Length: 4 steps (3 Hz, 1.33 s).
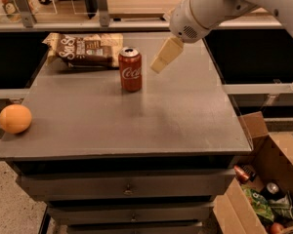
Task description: Move coke can near orange
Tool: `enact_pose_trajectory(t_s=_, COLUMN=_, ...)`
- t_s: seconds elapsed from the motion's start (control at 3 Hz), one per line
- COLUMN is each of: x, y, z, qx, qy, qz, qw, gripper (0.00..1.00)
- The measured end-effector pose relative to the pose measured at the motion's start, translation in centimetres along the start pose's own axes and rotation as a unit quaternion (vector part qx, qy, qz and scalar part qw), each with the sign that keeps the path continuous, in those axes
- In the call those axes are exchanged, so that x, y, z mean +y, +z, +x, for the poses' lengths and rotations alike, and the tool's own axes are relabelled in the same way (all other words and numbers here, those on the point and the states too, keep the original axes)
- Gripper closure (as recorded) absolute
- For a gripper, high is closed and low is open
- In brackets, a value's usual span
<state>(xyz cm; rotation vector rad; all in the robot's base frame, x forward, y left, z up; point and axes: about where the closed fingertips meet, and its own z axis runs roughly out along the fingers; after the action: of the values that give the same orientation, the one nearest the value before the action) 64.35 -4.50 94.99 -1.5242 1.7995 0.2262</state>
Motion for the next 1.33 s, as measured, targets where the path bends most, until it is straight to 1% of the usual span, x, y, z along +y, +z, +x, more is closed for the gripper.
enact_pose_trajectory(t_s=0.33, x=0.2, y=3.0, z=-0.7, qx=-0.013, qy=-0.013, qz=-0.021, qw=0.9996, gripper=0.0)
enact_pose_trajectory(t_s=1.0, x=1.5, y=7.4, z=-1.7, qx=-0.032, qy=-0.02, qz=-0.056, qw=0.9977, gripper=0.0)
enact_pose_trajectory(t_s=1.33, x=2.2, y=9.2, z=-2.3, qx=-0.041, qy=-0.016, qz=-0.069, qw=0.9967, gripper=0.18)
